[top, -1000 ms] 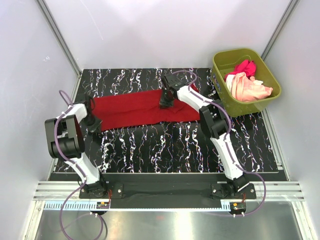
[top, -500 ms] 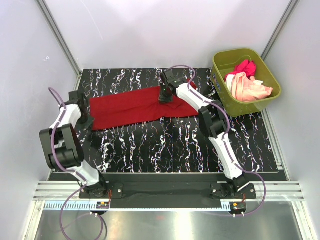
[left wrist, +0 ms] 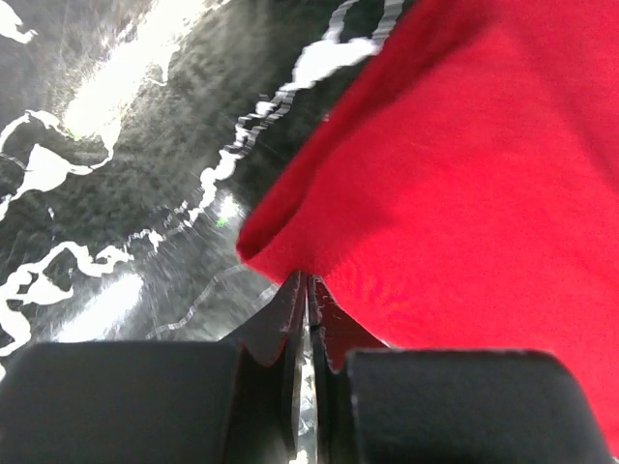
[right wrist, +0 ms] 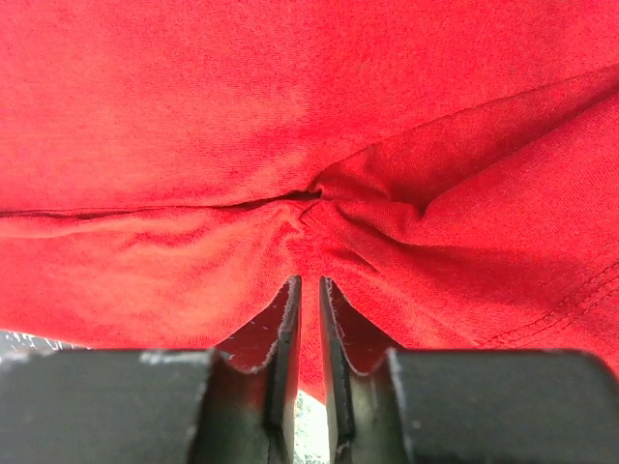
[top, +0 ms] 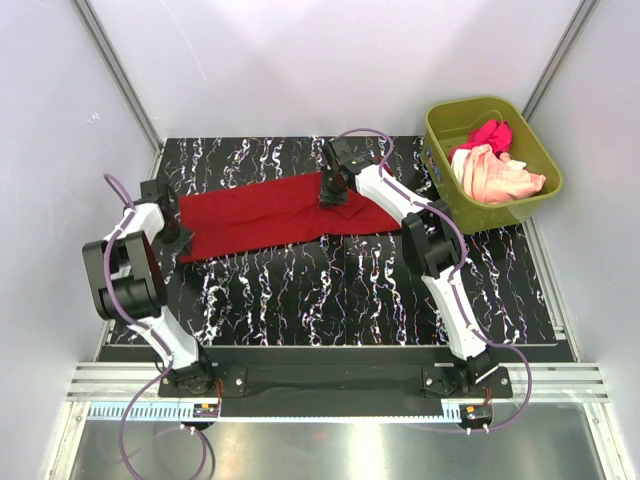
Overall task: Fold and stack the t-shirts
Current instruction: Fold the tshirt
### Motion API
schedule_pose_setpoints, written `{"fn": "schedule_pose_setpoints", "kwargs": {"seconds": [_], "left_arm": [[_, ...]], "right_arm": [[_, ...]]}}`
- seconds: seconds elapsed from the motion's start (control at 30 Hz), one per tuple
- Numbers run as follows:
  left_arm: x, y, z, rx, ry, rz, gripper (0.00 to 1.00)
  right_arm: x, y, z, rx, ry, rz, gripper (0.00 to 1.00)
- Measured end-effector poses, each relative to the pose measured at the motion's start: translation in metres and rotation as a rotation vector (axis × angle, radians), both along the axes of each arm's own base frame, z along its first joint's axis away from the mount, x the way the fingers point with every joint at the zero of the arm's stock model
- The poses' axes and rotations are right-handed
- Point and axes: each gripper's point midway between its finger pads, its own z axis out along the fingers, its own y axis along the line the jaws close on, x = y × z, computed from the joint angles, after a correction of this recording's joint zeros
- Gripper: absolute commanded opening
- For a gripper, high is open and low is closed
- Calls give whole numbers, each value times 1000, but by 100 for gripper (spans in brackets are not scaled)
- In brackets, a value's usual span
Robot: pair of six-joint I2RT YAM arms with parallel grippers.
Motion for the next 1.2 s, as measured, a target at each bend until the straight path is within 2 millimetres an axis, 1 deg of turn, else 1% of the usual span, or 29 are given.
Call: {"fn": "schedule_pose_setpoints", "kwargs": {"seconds": [0.1,0.17,0.37,0.43,0.57,0.6,0.73,0.8,0.87,0.93,0.97,1.03,1.13,1.2], "left_arm": [[-8,5,-15,-16,47,22,5],[-14,9,-19,-17,61,36,5],[-36,15,-25,-4,97,74,4],[-39,18,-25,-2,102,86,4],[-42,24,-25,1,105,109,2],[-43,26,-25,2,107,116,0],[-49,33,-23,14,110,134,0],[-55,31,-19,15,101,135,2],[-57,29,-10,14,72,133,9],[-51,27,5,17,18,122,13],[-46,26,12,13,-7,112,18],[-27,24,26,6,-65,87,20],[3,18,39,-10,-121,40,20],[21,16,38,-20,-139,15,19]], "right_arm": [[0,0,0,0,1,-1,15],[0,0,0,1,0,-2,12],[1,1,-2,2,1,-3,12],[4,3,-5,6,-6,-4,12],[10,5,-17,0,-6,-5,14],[13,6,-20,-1,-9,-6,14],[22,11,-29,-1,-19,-5,17],[28,15,-27,8,-34,-4,17],[32,17,-25,14,-45,-3,17],[32,17,-24,15,-48,-2,19],[32,17,-24,15,-48,-2,21],[32,17,-24,17,-46,-3,24],[31,17,-25,18,-42,-5,25],[26,15,-25,15,-25,-4,27]]}}
